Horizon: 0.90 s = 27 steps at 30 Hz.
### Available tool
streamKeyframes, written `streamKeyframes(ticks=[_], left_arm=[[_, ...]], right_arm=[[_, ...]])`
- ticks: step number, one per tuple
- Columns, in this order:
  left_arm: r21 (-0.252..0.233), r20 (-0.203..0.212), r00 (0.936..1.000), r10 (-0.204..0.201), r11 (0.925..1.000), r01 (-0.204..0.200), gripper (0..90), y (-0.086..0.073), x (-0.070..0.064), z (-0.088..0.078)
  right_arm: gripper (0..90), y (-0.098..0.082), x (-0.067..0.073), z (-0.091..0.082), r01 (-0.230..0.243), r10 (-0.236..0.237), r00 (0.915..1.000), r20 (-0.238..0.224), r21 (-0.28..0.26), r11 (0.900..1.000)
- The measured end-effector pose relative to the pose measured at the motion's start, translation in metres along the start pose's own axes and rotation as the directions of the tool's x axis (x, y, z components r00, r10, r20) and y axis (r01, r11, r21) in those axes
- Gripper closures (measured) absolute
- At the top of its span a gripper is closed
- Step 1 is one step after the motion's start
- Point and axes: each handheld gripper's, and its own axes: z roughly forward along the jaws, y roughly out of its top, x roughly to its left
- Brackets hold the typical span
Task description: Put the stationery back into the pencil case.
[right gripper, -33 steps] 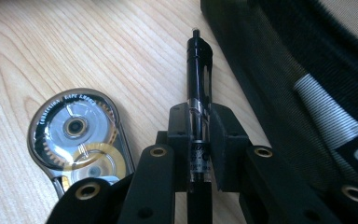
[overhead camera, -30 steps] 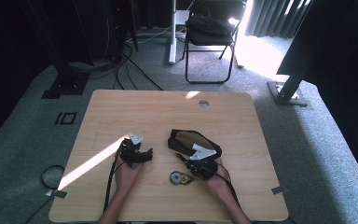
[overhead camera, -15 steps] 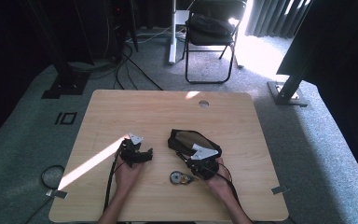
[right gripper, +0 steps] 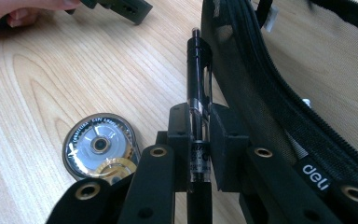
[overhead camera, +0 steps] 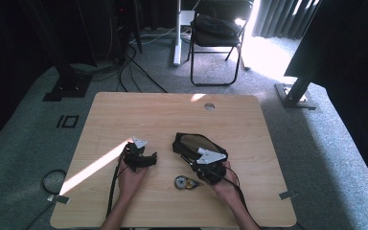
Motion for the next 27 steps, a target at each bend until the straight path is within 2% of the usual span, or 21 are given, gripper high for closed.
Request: streamKeyframes(ticks=[27], left_arm=[[0.0, 0.0, 1.0, 0.0, 1.0, 0.0, 18.5, 0.0, 0.0, 0.0]], right_arm=[[79.7, 0.007, 0.001, -0.012, 0.016, -0.016, 0.9998, 0.012, -0.033, 0.999]])
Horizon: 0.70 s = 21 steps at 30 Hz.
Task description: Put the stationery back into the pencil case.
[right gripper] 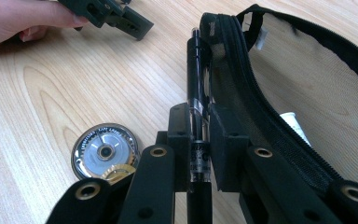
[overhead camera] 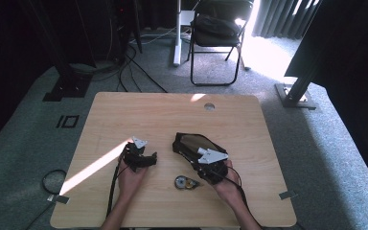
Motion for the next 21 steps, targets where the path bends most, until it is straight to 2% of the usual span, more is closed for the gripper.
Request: streamKeyframes(ticks=[21], left_arm=[[0.0, 0.0, 1.0, 0.0, 1.0, 0.0, 18.5, 0.0, 0.0, 0.0]], right_arm=[[79.7, 0.0046, -0.0015, -0.0085, 0.0, 0.0, 0.9999, 0.011, -0.025, 1.0]])
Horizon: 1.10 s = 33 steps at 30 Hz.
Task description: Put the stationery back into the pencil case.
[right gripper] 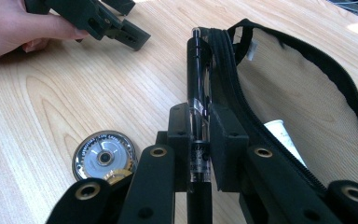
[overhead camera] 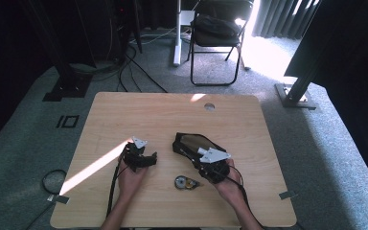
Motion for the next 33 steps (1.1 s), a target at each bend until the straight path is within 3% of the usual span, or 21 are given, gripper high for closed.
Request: streamKeyframes(ticks=[33], left_arm=[[0.0, 0.0, 1.0, 0.0, 1.0, 0.0, 18.5, 0.0, 0.0, 0.0]], right_arm=[[79.7, 0.011, -0.01, -0.012, -0.002, 0.003, 0.9997, 0.025, -0.034, 0.999]])
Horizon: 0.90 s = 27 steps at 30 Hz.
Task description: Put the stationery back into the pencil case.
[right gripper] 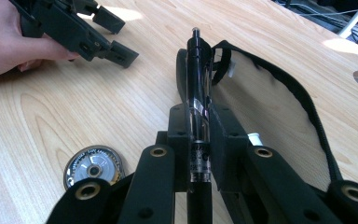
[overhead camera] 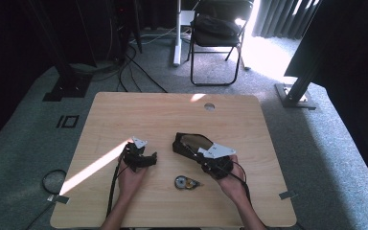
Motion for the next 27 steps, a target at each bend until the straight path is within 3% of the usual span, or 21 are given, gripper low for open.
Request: streamKeyframes(ticks=[27], left_arm=[[0.0, 0.0, 1.0, 0.0, 1.0, 0.0, 18.5, 0.0, 0.0, 0.0]], right_arm=[[79.7, 0.004, -0.013, -0.004, -0.007, 0.007, 0.9998, 0.021, -0.004, 1.0]])
